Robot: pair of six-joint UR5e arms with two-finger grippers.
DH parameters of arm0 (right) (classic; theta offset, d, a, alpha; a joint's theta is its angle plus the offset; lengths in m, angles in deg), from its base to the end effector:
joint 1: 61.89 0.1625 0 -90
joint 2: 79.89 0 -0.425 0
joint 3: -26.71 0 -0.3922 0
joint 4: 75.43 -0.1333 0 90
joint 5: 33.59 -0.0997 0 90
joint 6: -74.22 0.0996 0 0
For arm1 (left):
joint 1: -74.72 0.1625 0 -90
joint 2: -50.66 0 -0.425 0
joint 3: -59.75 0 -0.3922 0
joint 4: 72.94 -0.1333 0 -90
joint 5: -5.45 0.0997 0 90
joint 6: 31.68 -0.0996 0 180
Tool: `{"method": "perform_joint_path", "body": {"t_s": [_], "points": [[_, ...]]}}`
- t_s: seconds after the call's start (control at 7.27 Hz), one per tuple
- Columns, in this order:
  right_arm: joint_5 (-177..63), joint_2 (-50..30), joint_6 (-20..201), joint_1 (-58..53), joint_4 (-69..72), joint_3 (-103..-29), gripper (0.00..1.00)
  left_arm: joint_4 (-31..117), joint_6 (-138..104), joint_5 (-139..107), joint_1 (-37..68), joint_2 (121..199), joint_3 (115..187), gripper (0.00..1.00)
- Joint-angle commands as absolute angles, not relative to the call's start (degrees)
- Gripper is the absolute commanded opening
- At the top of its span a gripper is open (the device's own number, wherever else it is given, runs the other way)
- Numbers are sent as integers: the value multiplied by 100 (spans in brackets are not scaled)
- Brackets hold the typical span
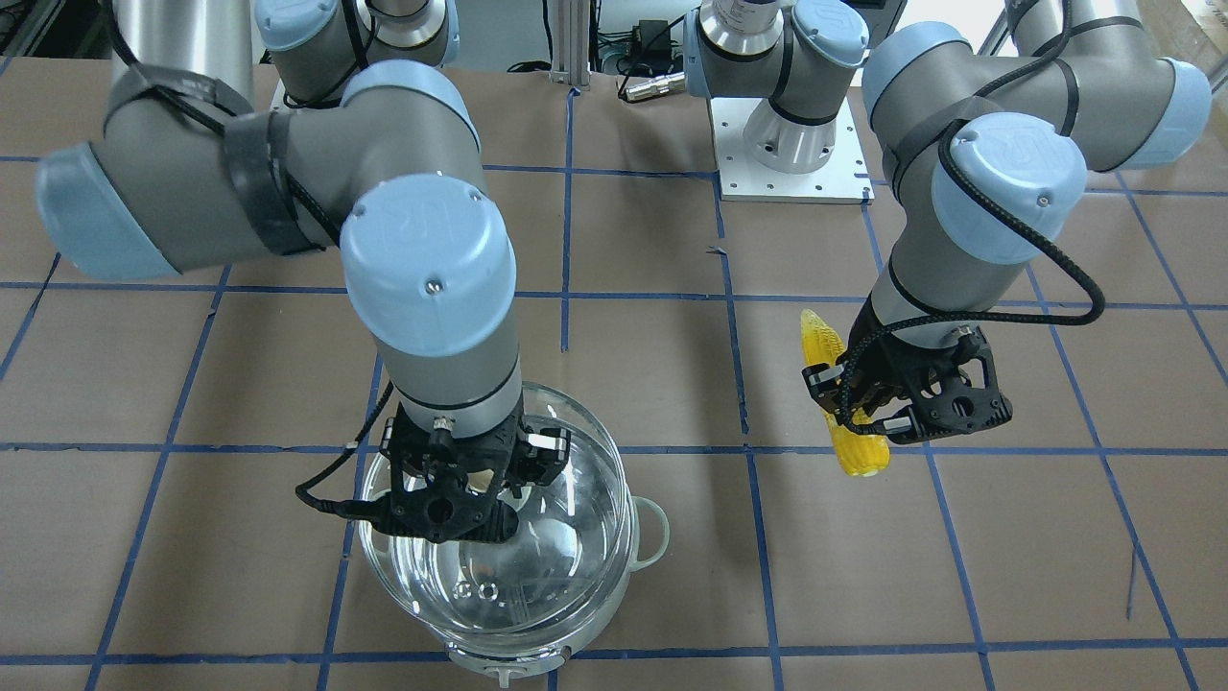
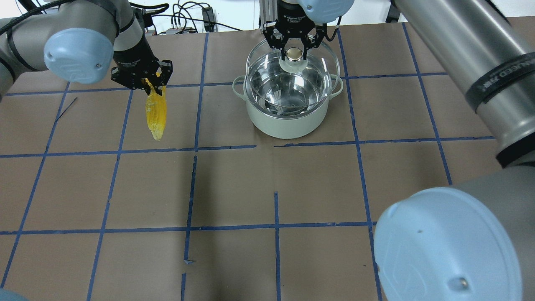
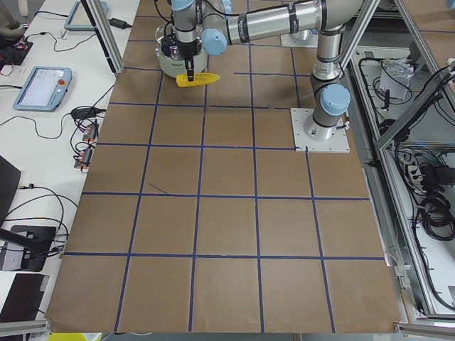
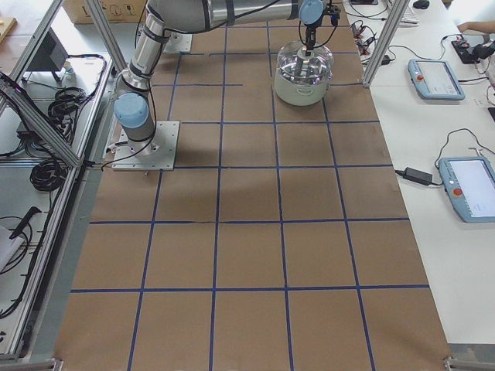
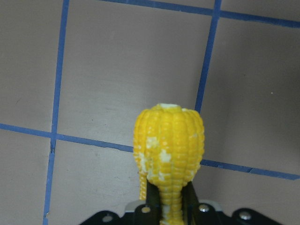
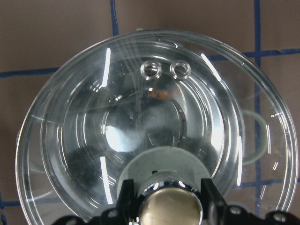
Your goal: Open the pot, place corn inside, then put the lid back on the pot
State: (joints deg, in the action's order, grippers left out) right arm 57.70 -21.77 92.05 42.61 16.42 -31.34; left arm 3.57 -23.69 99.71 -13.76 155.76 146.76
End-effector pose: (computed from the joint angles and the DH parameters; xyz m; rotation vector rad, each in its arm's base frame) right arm 0.3071 -0.6639 0.4277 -0.0915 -3.1274 0.0602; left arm -0.1100 -0.5994 0.3937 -0.2557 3.0577 -0.0433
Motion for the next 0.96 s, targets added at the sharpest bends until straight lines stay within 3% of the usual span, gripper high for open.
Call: {"method": "perform_joint_path", "body": {"t_s": [0.0,0.41,0.83], "points": [[5825,-1610,8576,3773,967,-3156,8,780,-2185,9984,-1728,15622,14126,16],[5773,-1406,8345,3541,630,-3087,8,1817,-1159,9958,-2588,16366,12564,16],[5808,-1310,8249,3480,613,-2990,8,1872,-927,10002,-3259,17631,11156,16]]}}
